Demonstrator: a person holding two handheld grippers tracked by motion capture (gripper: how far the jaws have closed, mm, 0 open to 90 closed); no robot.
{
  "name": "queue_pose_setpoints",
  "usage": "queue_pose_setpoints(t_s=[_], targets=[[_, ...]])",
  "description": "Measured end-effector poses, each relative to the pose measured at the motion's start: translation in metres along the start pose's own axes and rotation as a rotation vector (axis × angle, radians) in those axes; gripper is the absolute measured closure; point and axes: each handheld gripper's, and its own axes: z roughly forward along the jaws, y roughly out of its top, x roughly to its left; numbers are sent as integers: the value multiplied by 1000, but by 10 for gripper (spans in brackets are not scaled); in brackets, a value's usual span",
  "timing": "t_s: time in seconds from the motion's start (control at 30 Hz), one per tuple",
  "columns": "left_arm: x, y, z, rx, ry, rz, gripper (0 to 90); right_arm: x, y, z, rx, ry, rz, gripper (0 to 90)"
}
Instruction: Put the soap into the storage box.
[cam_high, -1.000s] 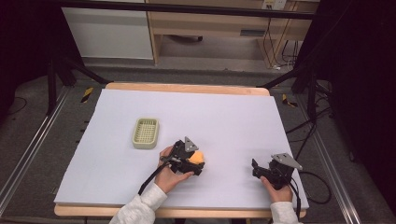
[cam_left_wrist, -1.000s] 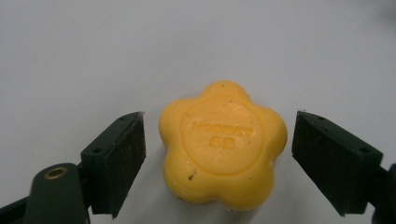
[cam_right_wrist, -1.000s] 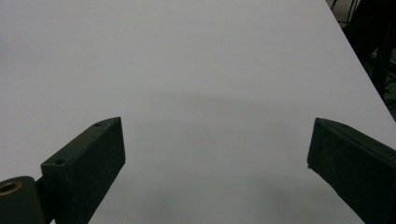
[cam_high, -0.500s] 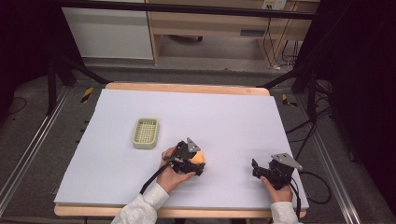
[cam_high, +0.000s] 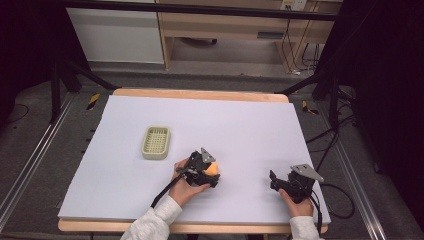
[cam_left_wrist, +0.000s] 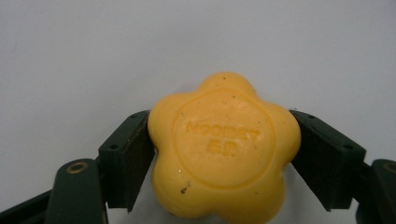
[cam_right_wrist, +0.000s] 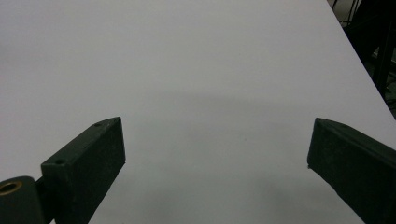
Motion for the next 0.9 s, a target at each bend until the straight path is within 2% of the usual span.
queue_pose_setpoints(t_s=[0.57,0.9], targets=[[-1,1,-5,2,11,-8,250,0,0,0,1,2,-1,46],[0,1,-14,-27,7,-6,251,0,0,0,1,2,0,46]])
